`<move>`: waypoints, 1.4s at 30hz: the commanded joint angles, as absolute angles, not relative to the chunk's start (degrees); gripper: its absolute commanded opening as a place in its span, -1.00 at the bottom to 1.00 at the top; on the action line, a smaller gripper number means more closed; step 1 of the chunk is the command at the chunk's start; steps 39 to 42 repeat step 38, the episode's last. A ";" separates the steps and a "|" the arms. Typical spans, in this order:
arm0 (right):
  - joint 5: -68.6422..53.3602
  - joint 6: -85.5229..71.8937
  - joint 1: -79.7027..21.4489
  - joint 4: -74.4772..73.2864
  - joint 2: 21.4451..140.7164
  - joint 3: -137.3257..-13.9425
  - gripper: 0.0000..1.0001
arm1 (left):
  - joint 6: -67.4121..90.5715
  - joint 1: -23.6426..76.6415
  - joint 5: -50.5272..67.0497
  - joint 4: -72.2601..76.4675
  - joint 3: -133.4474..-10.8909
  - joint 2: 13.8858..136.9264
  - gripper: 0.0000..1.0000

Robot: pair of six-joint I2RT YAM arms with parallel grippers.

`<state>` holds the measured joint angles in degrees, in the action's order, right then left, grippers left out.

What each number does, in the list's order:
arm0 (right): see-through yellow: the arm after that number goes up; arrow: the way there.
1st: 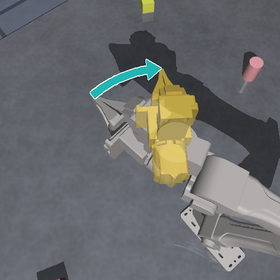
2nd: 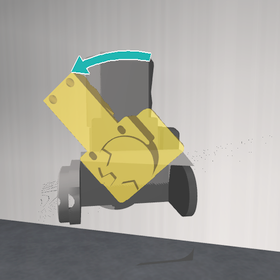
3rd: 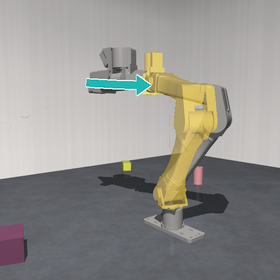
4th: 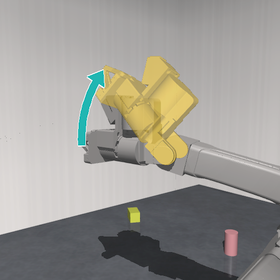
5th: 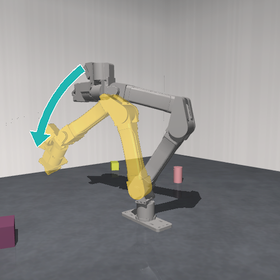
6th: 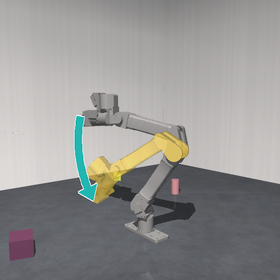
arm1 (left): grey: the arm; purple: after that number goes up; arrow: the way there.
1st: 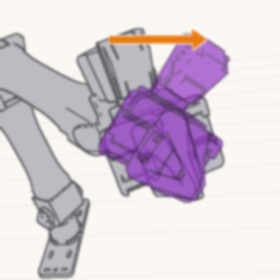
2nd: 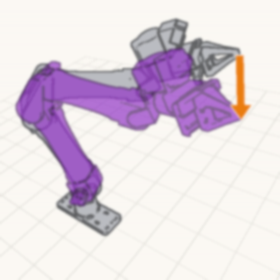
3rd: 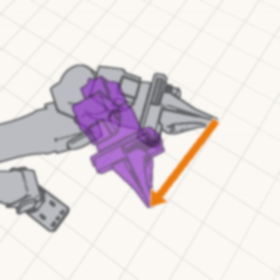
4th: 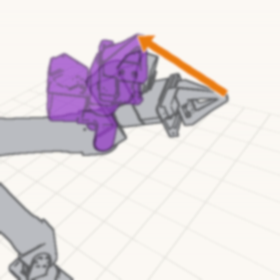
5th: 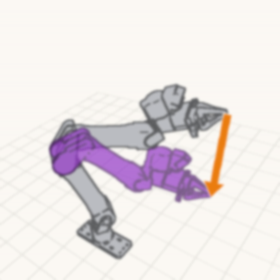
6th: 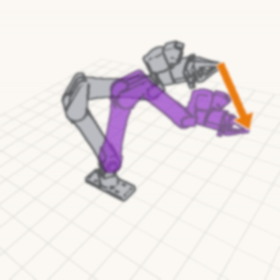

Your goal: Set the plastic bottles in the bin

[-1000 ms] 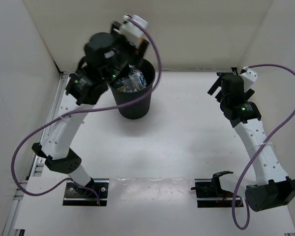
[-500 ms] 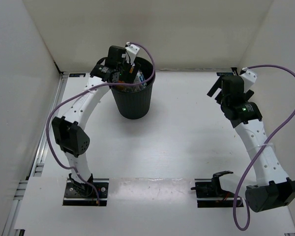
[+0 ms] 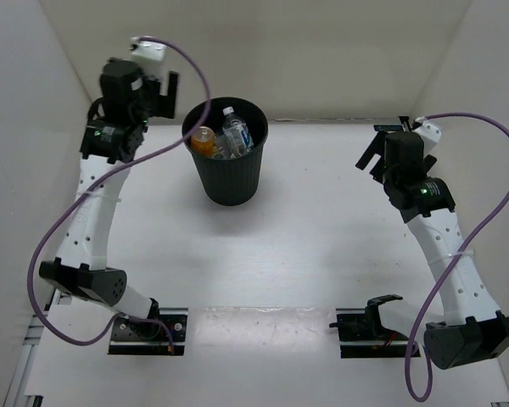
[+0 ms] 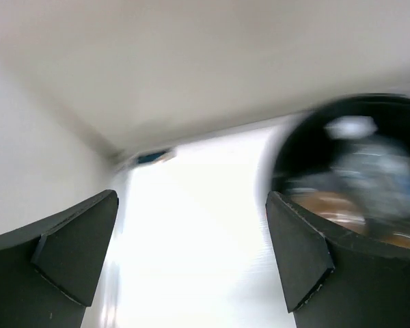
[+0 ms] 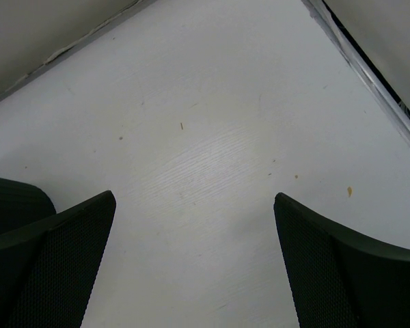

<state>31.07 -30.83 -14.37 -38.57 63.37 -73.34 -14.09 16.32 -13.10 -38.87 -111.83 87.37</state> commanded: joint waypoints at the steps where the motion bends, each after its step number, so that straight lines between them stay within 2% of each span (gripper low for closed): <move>1: 24.72 -26.04 -13.80 -38.41 65.55 -75.15 1.00 | -11.35 6.35 -18.54 -39.99 -105.75 85.35 1.00; 3: 21.46 -25.31 -13.80 -40.85 68.27 -75.15 1.00 | -8.71 -0.68 -17.33 -40.51 -98.38 82.72 1.00; 5: 19.09 -24.70 -13.80 -42.62 70.04 -75.76 1.00 | -8.17 -6.29 -11.27 -42.43 -90.23 80.96 1.00; 7: 17.94 -24.18 -13.27 -43.94 72.41 -75.76 1.00 | -8.17 -8.69 -4.35 -44.20 -83.97 78.93 1.00; 10: 17.40 -24.17 -12.74 -43.95 74.70 -75.23 1.00 | -8.53 -11.24 -2.46 -45.53 -71.48 78.31 1.00; 13: 16.18 -25.66 -12.74 -43.95 76.03 -75.23 1.00 | -5.02 -14.32 -3.69 -45.53 -64.71 77.78 1.00; 16: 14.25 -26.28 -12.74 -43.95 77.43 -75.76 1.00 | -4.48 -17.48 2.79 -45.53 -60.93 75.86 1.00; 23: 15.29 -28.48 -12.74 -44.99 79.28 -78.22 1.00 | -5.62 -18.11 5.36 -45.00 -58.80 70.32 1.00; 42: 16.61 -28.48 -12.74 -45.62 77.43 -77.70 1.00 | -4.57 -22.23 7.73 -45.00 -58.27 70.31 1.00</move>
